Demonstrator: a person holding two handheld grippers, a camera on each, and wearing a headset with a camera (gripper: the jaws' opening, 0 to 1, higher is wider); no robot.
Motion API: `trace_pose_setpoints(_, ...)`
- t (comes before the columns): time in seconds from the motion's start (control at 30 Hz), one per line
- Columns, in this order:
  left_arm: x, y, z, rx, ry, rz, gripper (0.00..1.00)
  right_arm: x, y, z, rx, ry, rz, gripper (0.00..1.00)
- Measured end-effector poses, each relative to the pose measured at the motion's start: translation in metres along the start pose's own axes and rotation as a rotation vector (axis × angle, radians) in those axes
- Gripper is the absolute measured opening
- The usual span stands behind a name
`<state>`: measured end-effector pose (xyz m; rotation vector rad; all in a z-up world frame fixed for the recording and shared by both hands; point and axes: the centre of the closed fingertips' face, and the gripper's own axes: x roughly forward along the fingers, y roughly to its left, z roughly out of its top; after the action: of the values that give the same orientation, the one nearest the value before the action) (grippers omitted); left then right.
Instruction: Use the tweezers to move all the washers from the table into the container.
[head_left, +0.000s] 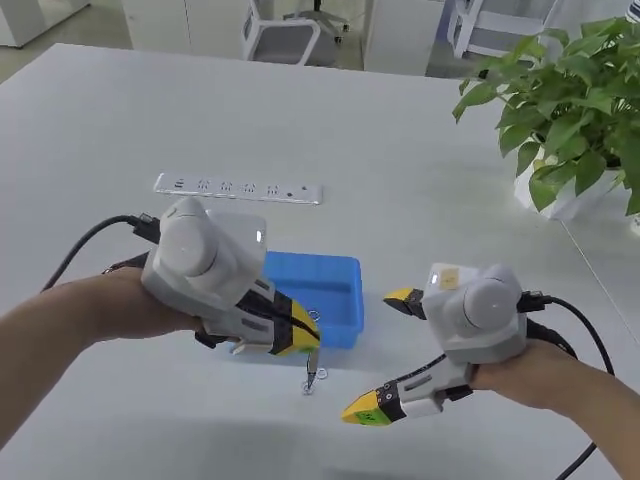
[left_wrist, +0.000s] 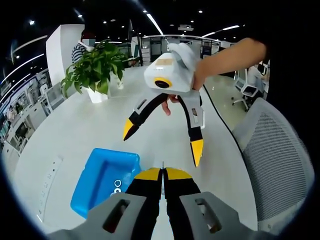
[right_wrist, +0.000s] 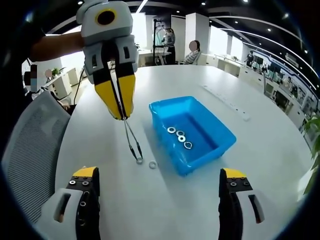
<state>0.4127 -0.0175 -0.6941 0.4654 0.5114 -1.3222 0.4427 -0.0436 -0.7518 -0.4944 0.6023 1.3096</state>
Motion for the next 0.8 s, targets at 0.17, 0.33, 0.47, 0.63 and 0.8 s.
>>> trace_pose_setpoints(0.17,0.0015,-0.0005,-0.0043,-0.002,0.008,-0.002,0.05,0.0000,0.0001,-0.0016,0.001,0.003,0.000,1.00)
trace_pose_setpoints(0.33,0.0023,-0.0001,-0.0052,-0.003,0.003,0.001,0.05,0.0016,0.0017,-0.0030,-0.002,0.006,0.003,1.00)
trace_pose_setpoints(0.47,0.0023,-0.0008,-0.0053,-0.007,0.003,-0.004,0.05,0.0029,0.0051,-0.0019,-0.007,0.003,0.012,0.99)
trace_pose_setpoints(0.63,0.0004,0.0009,-0.0027,-0.009,-0.007,0.003,0.05,0.0041,0.0059,-0.0015,-0.010,0.004,0.017,0.99)
trace_pose_setpoints(0.8,0.0006,-0.0036,-0.0032,-0.011,0.001,-0.002,0.05,0.0052,0.0057,-0.0006,-0.016,0.004,0.019,0.99)
